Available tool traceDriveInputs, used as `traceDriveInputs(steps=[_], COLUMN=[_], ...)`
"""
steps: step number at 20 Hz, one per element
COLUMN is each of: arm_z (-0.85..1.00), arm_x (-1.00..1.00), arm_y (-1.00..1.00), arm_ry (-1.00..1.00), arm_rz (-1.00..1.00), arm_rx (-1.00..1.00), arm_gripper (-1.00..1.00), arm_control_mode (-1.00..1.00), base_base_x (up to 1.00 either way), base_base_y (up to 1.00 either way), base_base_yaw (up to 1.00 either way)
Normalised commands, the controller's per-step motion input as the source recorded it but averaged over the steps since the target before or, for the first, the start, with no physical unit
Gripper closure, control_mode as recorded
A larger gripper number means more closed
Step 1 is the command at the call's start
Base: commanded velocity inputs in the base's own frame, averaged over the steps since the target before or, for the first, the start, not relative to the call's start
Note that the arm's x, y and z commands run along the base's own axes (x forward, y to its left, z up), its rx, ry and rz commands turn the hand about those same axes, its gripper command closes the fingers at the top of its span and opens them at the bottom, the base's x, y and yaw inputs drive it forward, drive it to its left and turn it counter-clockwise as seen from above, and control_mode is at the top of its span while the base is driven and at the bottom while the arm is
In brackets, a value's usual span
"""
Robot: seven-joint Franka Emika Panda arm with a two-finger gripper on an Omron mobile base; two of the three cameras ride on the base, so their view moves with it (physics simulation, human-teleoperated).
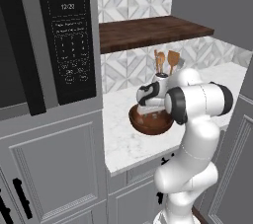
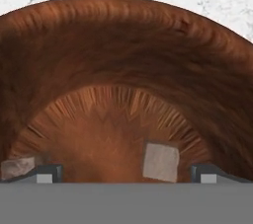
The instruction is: Grab a lemon wedge from the fridge and one ice cube from the ice bowl, and put them in the glass of lemonade.
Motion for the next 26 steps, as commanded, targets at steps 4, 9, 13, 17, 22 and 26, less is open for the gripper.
traceDriveInputs(steps=[4,9,13,17,22,26], arm_z=[-0.14,-0.04,-0.01,-0.01,-0.02,-0.01], arm_x=[0.01,0.0,0.0,-0.01,-0.16,0.0], arm_y=[0.0,0.09,0.11,0.15,0.15,-0.35], arm_ry=[0.0,0.0,0.01,0.0,0.0,0.0], arm_rz=[0.0,0.0,0.0,0.0,0.01,0.0], arm_rx=[-0.01,0.0,0.0,0.0,0.0,0.01], arm_gripper=[-1.0,-1.0,-1.0,-1.0,-1.0,-1.0], arm_control_mode=[-1.0,-1.0,-1.0,-1.0,-1.0,-1.0], base_base_x=[0.0,0.0,0.0,0.0,0.0,0.0], base_base_y=[0.0,0.0,0.0,0.0,0.0,0.0], base_base_yaw=[0.0,0.0,0.0,0.0,0.0,0.0])
